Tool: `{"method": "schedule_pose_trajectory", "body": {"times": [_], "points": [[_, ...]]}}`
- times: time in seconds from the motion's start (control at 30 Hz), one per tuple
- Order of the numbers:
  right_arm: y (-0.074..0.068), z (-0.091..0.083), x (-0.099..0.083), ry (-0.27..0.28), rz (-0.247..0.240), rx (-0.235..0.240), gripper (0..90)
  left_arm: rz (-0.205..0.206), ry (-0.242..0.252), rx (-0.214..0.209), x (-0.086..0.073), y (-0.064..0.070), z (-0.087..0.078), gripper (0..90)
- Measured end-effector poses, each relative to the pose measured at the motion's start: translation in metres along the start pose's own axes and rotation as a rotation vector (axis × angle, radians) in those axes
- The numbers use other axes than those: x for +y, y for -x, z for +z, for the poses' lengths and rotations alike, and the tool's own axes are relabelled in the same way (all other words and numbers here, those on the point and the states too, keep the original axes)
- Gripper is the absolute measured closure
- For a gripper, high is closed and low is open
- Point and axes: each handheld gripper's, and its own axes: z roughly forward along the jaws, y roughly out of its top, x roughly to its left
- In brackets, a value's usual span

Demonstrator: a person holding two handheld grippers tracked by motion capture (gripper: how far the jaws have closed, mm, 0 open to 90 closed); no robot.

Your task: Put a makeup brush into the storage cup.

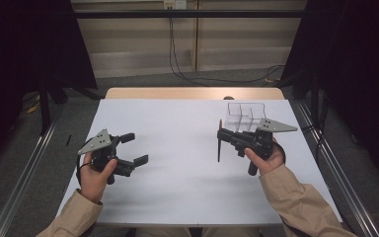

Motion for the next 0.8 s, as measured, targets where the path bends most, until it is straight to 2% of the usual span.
{"method": "schedule_pose_trajectory", "body": {"times": [0.47, 0.8], "points": [[0.002, -0.003, 0.004, -0.003, -0.011, -0.007, 83.9, -0.009, 0.002, 0.021, -0.005, -0.003, -0.015, 0.4], [0.005, -0.006, 0.008, -0.003, -0.017, -0.018, 84.0, -0.007, 0.005, 0.034, -0.006, -0.002, -0.019, 0.3]]}}
